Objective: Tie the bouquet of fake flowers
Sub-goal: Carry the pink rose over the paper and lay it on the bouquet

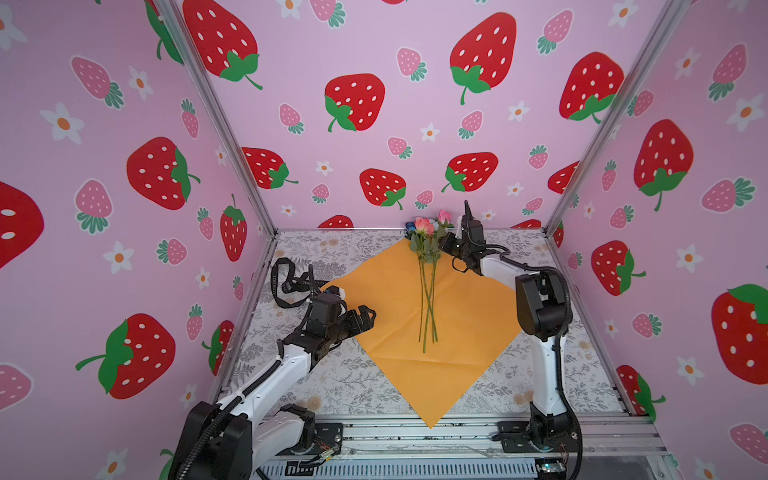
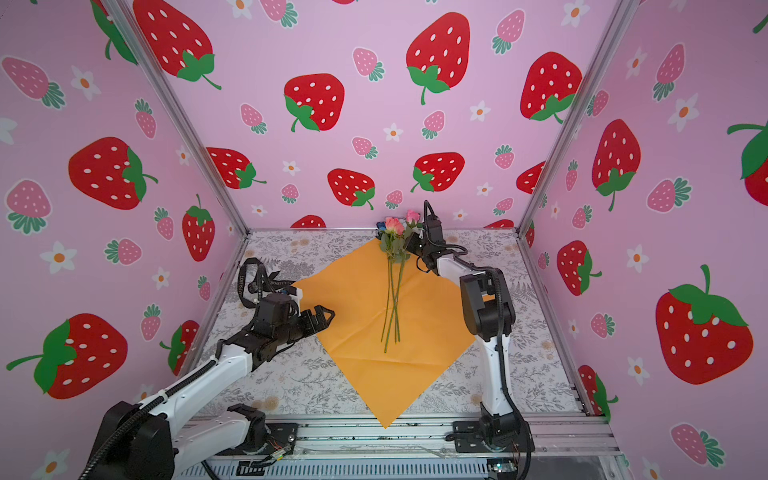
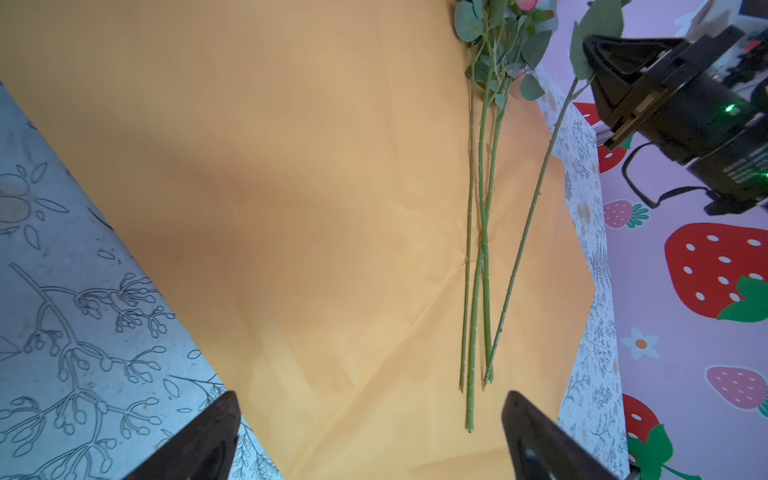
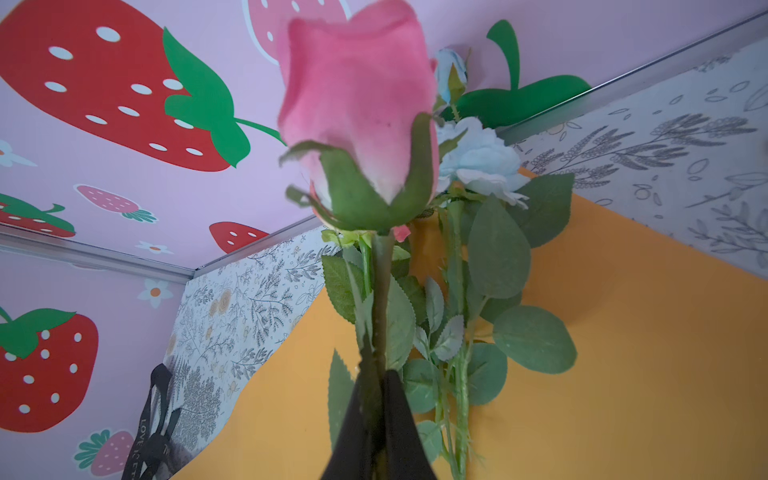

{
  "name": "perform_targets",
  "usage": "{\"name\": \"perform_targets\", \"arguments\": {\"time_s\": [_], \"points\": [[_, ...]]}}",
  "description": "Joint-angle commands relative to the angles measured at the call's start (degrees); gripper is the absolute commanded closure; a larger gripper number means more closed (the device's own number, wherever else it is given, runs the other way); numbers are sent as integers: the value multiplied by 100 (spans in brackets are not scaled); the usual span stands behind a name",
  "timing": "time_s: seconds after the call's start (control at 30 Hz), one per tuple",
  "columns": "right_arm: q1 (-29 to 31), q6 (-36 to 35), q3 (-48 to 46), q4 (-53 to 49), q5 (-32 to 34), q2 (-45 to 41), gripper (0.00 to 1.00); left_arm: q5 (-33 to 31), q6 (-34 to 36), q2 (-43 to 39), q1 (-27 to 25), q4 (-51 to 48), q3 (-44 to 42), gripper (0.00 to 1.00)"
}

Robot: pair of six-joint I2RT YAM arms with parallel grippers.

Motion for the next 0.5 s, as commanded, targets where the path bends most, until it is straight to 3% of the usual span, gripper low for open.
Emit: {"name": "perform_targets", "arguments": {"time_s": [0.0, 0.23, 0.33, 0.47], "points": [[63, -15, 300, -208, 130, 214, 100, -117, 0, -134, -25, -123, 10, 1], [62, -128, 555, -385, 234, 478, 100, -197, 41, -183, -25, -197, 0, 1], [62, -152, 693, -470, 206, 625, 93, -205, 52, -169, -26, -195, 1, 1], [71, -150, 810, -523, 133, 770, 92, -224, 61, -160, -24, -208, -8, 1]]}}
